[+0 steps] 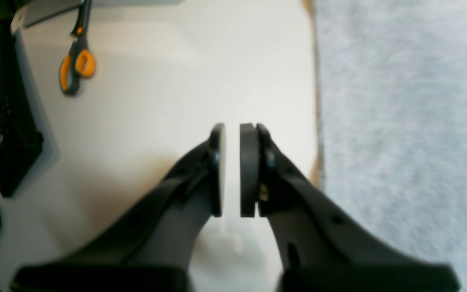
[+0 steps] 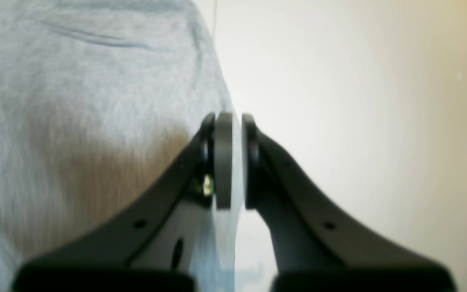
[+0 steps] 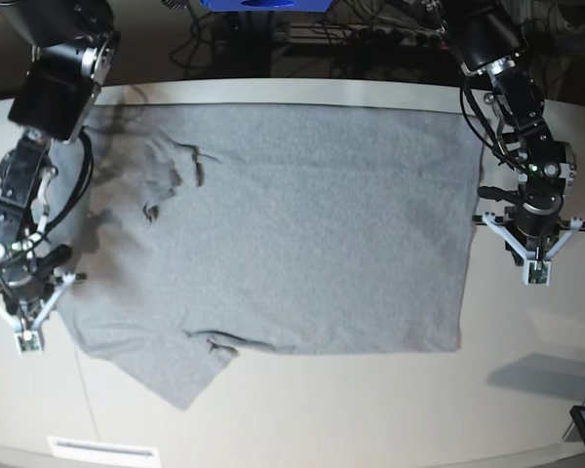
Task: Fold the T-shirt properly
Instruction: 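Release the shoulder corners and move both grippers toward the shirt's side edges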
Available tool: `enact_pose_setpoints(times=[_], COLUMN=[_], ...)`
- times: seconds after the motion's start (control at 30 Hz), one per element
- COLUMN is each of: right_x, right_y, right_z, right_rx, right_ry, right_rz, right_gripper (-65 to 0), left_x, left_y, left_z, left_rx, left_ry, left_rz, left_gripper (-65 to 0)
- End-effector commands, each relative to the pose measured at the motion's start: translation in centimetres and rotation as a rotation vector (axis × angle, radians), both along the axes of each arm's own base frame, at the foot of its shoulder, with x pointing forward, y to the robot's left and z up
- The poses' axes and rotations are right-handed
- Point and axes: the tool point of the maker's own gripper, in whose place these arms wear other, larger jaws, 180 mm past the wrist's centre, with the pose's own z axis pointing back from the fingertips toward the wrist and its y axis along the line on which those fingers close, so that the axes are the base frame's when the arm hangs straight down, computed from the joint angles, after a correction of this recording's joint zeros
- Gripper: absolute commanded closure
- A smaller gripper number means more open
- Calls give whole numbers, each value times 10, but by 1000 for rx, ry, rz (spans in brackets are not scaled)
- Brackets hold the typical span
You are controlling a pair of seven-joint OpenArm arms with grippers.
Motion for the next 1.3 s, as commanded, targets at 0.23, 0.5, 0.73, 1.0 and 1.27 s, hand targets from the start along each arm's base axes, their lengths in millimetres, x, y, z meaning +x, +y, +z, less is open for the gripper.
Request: enact_pose_setpoints(times=[0.23,0.5,0.73,1.0,1.27], right_x=[53,74,81,79,78], right_y=[-8,5,5,-34,-35], right_z=[5,-19,-22,-5,-14], right_rx=[70,190,353,521,644], right_ry=[58,64,-13,-101,-97], right_rz=[88,133,117,23,-28], right_gripper=[-116,-354,-650,-634,-634], left_x=[28,59,65,68,67], left_y=[14,19,4,3,1], left_z=[-1,2,-18,-17,-19], left_rx=[-32,-79,-96,-98,-103], left_ry=[-13,-73,-20,-24,-19], left_rz=[18,11,-29,-31,-33], left_gripper=[-67,-69,-69,-69,-69])
